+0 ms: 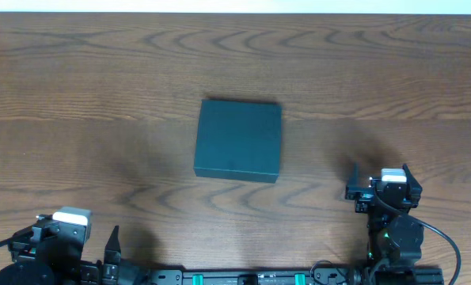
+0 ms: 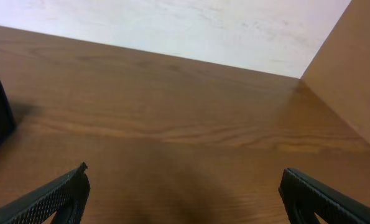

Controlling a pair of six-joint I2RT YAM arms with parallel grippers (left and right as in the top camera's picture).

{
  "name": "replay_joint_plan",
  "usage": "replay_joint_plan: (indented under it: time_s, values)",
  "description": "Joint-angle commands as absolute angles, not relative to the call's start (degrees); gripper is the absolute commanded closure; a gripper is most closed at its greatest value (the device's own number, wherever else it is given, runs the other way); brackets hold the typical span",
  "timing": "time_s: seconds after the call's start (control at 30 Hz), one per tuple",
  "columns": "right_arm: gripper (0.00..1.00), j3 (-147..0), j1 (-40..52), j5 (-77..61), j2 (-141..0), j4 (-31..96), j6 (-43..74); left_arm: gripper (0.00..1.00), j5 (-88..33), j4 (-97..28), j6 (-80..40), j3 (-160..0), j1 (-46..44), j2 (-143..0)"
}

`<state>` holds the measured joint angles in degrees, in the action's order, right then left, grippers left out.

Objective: Pack container

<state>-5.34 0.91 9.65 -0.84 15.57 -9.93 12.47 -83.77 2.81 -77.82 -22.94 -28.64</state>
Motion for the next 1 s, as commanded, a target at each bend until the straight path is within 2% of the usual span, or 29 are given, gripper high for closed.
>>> replay_joint_plan:
  time_s: [0.0, 0.97]
  values:
    - [0.01, -4.8, 0.4, 9.4, -0.3, 15.4, -10.3, 0.01, 13.4, -83.8, 2.7, -78.0, -23.0, -28.5]
    - [0.01, -4.8, 0.4, 9.4, -0.3, 15.4, -10.3, 0.02, 13.4, -84.8, 3.4, -77.5, -21.7, -27.4]
